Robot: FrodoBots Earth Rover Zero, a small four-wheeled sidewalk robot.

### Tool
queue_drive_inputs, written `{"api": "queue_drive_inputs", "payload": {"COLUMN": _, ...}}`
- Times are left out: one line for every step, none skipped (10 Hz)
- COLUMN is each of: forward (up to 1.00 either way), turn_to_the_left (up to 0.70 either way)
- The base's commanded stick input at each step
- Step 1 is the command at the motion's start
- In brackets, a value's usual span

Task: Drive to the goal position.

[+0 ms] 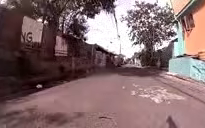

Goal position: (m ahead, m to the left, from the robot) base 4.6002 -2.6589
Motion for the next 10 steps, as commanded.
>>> {"api": "queue_drive_inputs", "payload": {"forward": 0.70, "turn_to_the_left": 0.00}}
{"api": "queue_drive_inputs", "payload": {"forward": 0.70, "turn_to_the_left": 0.00}}
{"api": "queue_drive_inputs", "payload": {"forward": 0.70, "turn_to_the_left": 0.00}}
{"api": "queue_drive_inputs", "payload": {"forward": 0.70, "turn_to_the_left": 0.00}}
{"api": "queue_drive_inputs", "payload": {"forward": 0.70, "turn_to_the_left": 0.00}}
{"api": "queue_drive_inputs", "payload": {"forward": 0.70, "turn_to_the_left": 0.00}}
{"api": "queue_drive_inputs", "payload": {"forward": 0.70, "turn_to_the_left": 0.00}}
{"api": "queue_drive_inputs", "payload": {"forward": 0.70, "turn_to_the_left": 0.00}}
{"api": "queue_drive_inputs", "payload": {"forward": 0.70, "turn_to_the_left": 0.00}}
{"api": "queue_drive_inputs", "payload": {"forward": 0.70, "turn_to_the_left": 0.00}}
